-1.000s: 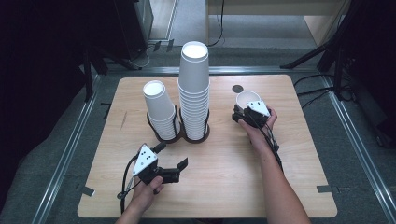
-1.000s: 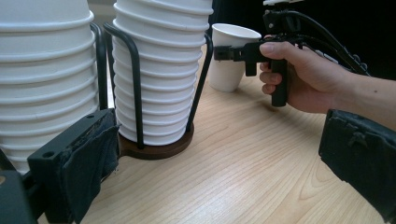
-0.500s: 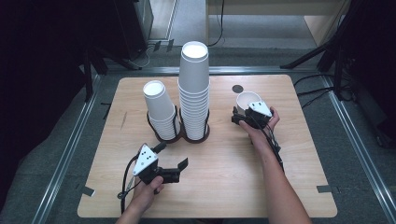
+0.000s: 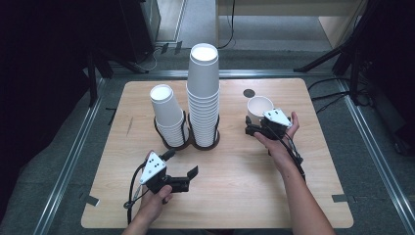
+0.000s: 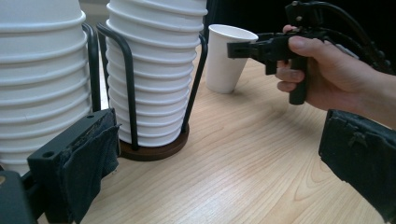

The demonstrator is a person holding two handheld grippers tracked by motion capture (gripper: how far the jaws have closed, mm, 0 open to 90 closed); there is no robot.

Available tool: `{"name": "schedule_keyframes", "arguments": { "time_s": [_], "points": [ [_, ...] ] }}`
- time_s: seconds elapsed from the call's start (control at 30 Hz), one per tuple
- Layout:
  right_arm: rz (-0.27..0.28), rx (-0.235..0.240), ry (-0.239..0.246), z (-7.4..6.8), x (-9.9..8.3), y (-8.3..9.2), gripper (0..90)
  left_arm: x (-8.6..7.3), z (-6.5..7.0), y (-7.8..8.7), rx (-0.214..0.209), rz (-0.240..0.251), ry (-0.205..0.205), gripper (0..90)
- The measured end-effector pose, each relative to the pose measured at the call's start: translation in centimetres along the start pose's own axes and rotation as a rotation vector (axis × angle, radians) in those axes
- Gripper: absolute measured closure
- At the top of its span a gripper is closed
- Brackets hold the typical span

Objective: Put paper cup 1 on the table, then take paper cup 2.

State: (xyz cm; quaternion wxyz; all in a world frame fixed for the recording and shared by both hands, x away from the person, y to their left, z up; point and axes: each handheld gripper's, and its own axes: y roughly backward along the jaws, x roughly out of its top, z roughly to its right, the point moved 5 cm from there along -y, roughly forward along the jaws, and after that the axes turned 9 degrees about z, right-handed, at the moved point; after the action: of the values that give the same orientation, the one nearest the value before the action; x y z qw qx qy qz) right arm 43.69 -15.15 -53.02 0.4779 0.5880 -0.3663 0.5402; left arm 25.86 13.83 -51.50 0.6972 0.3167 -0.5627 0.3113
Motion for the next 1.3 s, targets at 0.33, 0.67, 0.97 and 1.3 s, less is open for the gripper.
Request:
{"name": "schedule_keyframes", "arguments": {
  "time_s": [0.33, 0.67, 0.97, 1.3],
  "points": [
    [0.03, 0.023, -0.01, 1.1, 0.6, 2.5, 0.0, 0.2, 0.2, -0.6, 0.001, -0.006, -0.011, 0.0],
    [0.079, 0.055, -0.03, 1.2, 2.5, 5.1, 0.0, 1.7, 0.2, -1.4, 0.014, 0.022, 0.0, 0.0],
    [0.132, 0.1, -0.035, -0.2, 5.7, 7.0, 0.0, 3.4, -0.7, -2.7, 0.062, 0.052, 0.015, 0.0],
    [0.185, 0.184, -0.084, -2.7, 10.8, 8.5, 0.0, 5.6, -1.1, -5.2, 0.113, 0.065, -0.022, 0.0]
  ]
}}
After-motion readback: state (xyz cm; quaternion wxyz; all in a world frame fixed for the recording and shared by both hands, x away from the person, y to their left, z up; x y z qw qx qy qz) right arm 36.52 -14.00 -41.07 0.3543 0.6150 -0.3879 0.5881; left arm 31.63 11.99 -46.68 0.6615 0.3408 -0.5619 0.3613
